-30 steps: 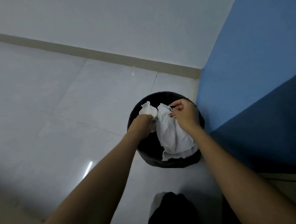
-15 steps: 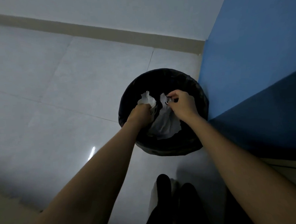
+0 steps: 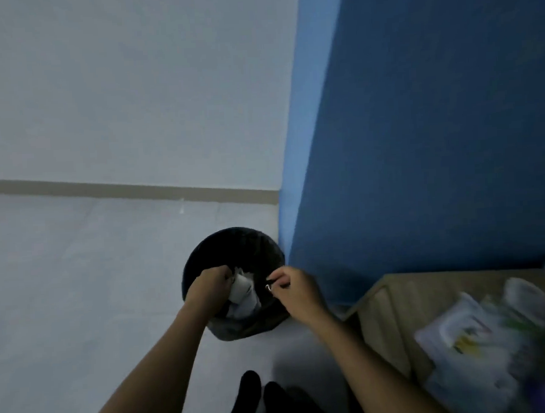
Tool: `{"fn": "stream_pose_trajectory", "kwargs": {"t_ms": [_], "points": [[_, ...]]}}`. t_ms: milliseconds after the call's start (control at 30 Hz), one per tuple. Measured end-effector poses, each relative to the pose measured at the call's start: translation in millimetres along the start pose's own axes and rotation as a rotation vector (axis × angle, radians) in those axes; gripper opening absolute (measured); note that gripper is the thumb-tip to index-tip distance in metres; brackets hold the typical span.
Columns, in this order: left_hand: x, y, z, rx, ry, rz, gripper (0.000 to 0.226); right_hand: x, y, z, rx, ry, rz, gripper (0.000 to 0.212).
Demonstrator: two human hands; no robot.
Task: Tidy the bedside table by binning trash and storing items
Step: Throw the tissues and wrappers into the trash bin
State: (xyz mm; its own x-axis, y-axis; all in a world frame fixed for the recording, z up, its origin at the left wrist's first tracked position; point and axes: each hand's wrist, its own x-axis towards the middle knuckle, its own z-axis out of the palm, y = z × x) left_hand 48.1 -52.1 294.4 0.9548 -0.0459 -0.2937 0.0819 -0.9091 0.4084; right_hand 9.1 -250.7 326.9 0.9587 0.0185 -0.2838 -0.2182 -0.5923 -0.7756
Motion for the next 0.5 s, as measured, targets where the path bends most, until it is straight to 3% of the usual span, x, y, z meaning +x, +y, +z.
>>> {"fn": "stream_pose_trajectory", "kwargs": {"t_ms": [133, 267, 500], "points": [[-52, 70, -10, -0.014, 0.027, 0.148, 0.026, -81, 20, -66, 0.055, 0.144, 0.052, 0.010], [-97, 146, 5, -0.023, 0.017, 0.310, 0.021, -147, 48, -134, 0.053, 0.351, 0.097, 0.022], [-149, 237, 48, -0.140, -0.085, 0.386, 0.027, -221, 97, -219, 0.027, 0.643, 0.261, 0.020]]}}
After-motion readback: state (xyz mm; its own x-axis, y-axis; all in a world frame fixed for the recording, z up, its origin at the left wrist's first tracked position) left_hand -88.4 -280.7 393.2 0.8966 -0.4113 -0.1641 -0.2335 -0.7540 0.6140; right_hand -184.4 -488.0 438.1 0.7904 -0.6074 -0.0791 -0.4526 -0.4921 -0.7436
